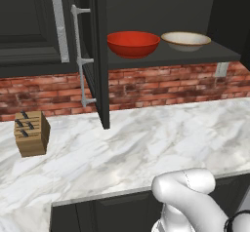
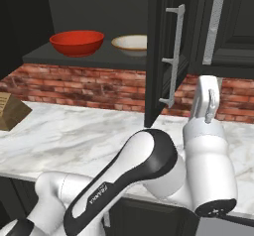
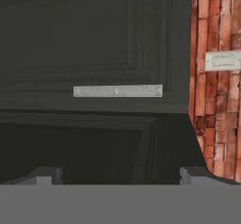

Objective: Open the cabinet. Pick the bowls from the counter and place them in the cabinet. Then close the cabinet.

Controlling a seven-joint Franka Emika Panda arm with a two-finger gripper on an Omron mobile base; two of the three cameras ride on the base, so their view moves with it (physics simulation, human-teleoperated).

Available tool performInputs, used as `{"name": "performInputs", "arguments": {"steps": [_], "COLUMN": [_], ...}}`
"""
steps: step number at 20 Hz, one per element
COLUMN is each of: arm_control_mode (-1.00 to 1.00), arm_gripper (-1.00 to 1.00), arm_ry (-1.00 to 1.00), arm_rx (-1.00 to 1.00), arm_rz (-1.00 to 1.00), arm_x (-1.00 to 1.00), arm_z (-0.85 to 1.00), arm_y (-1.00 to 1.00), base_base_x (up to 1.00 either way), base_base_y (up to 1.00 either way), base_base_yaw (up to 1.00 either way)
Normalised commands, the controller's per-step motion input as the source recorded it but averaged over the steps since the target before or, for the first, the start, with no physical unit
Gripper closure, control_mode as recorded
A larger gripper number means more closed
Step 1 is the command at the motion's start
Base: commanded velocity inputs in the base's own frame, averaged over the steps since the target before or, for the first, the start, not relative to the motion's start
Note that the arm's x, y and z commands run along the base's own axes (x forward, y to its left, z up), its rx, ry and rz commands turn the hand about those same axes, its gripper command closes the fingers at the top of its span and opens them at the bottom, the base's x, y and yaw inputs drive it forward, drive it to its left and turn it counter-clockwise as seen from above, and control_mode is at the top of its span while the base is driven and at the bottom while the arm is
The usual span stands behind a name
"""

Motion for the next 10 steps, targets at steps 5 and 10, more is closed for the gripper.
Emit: {"name": "performInputs", "arguments": {"steps": [5, 10], "arm_control_mode": [-1.00, -1.00], "arm_gripper": [-1.00, -1.00], "arm_ry": [0.00, 0.00], "arm_rx": [0.01, 0.02], "arm_rz": [0.13, 0.17], "arm_x": [0.62, 0.14], "arm_z": [-0.10, 0.00], "arm_y": [-0.28, -0.30], "base_base_x": [0.00, 0.00], "base_base_y": [0.00, 0.00], "base_base_yaw": [0.00, 0.00]}}
